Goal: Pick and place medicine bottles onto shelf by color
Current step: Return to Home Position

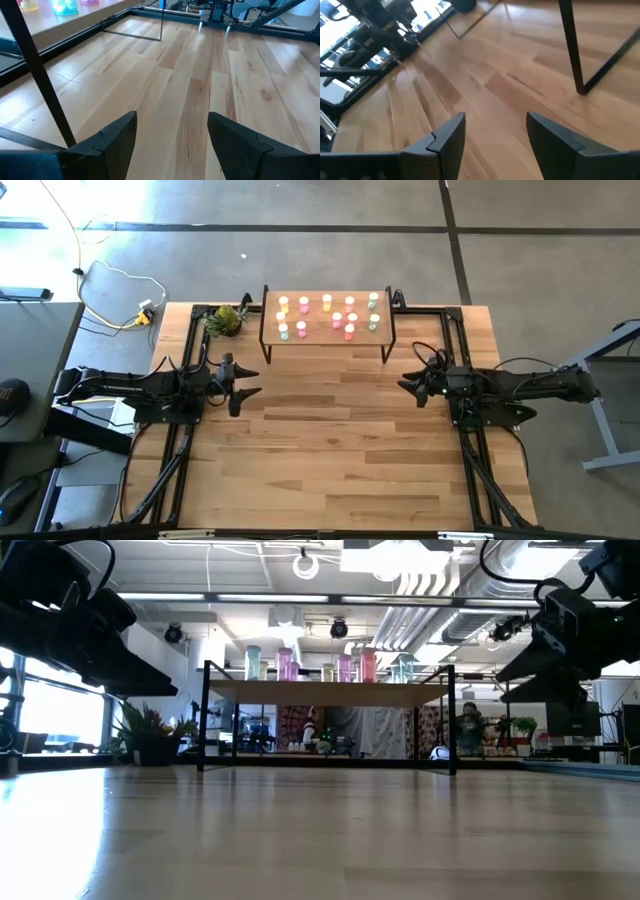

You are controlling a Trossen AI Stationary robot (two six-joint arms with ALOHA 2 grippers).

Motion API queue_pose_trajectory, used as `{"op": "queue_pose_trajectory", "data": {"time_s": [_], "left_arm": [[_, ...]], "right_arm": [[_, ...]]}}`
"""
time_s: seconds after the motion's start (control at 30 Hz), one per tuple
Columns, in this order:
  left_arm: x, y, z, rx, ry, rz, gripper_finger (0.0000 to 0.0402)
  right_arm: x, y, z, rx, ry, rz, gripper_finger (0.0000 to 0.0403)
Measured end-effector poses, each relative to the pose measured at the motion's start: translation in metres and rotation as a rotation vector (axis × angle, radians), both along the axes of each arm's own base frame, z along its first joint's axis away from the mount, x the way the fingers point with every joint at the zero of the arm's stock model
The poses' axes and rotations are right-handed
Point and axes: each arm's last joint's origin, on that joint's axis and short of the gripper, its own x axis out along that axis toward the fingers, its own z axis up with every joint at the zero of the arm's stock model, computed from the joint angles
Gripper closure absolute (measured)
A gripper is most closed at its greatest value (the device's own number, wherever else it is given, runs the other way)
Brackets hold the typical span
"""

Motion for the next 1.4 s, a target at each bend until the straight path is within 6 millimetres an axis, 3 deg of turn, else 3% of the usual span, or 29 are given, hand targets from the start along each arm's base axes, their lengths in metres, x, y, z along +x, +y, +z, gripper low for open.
{"op": "queue_pose_trajectory", "data": {"time_s": [1.4], "left_arm": [[0.0,0.0,0.0,0.0,0.0,-0.001,0.0167]], "right_arm": [[-0.0018,0.0003,-0.0041,0.015,0.043,0.005,0.0203]]}}
